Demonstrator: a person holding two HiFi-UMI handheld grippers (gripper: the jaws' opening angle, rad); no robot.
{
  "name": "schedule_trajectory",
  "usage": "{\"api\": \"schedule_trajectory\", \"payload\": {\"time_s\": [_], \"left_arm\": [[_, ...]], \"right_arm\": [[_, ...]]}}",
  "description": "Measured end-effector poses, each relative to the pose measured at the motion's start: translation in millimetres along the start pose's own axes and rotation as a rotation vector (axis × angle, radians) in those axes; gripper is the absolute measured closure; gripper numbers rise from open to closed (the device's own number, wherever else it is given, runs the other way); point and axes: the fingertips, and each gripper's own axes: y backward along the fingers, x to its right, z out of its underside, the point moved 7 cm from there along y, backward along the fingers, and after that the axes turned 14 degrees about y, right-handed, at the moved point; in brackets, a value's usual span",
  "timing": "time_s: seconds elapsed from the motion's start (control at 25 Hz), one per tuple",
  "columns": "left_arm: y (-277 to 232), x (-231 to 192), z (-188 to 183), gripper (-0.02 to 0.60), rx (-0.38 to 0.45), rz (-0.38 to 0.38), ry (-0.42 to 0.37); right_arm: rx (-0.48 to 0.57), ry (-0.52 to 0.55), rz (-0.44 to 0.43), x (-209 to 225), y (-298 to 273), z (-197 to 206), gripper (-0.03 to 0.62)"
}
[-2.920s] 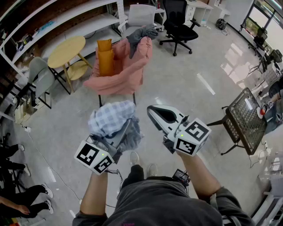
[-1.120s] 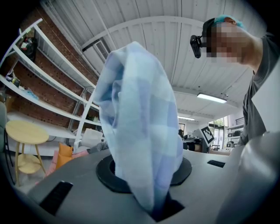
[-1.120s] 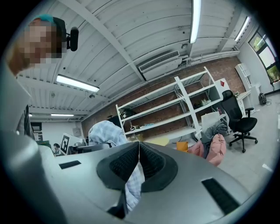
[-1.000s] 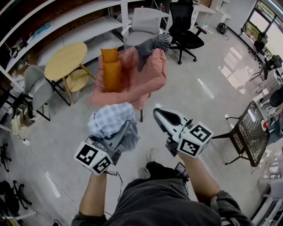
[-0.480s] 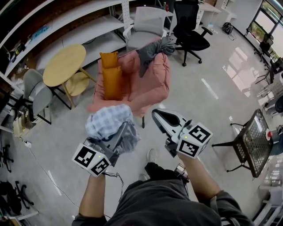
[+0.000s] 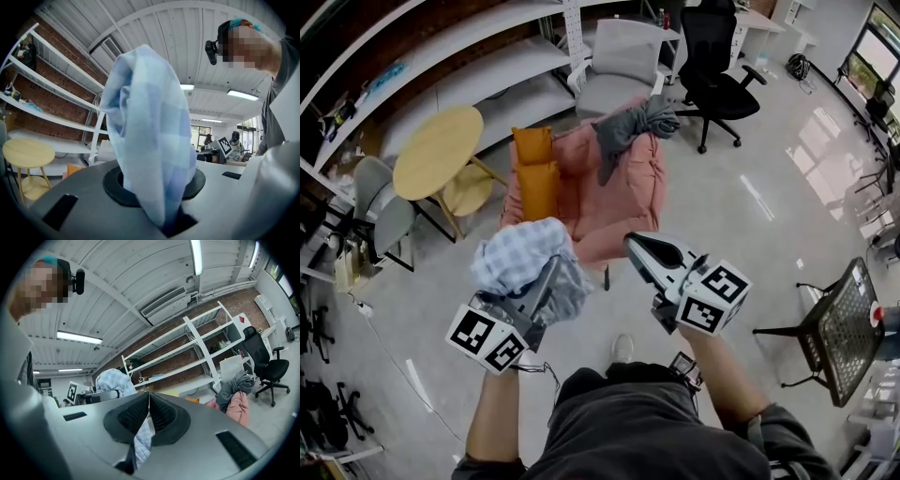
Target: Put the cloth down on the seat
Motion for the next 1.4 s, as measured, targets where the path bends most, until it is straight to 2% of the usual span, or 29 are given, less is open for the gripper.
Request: {"api": "schedule_trajectory", "payload": {"time_s": [0.28,0.68,1.2,1.4], "left_arm": [[-53.6,-17.1,-14.7,0.459,0.014,-0.002,-0.018],[-119.5,-70.9,-41.5,0.459,0.038,0.036,-0.04],[-214.5,-202.4,-79.2,0.459,-0.038,0.127,-0.005],[-267.1,-263.6,-81.5,0.457,-0.101,0.155,-0.012]], "right_arm": [[0.006,-0.002,-0.006,52.2,-12.9,-3.7,0.579],[-0.001,0.013,0.032,113.2,-49.5,-1.7,0.579],[-0.054,-0.04,0.13,190.1,-156.4,18.7,0.579],[-0.081,-0.074,0.186,222.0,-184.4,29.3,0.579]]}}
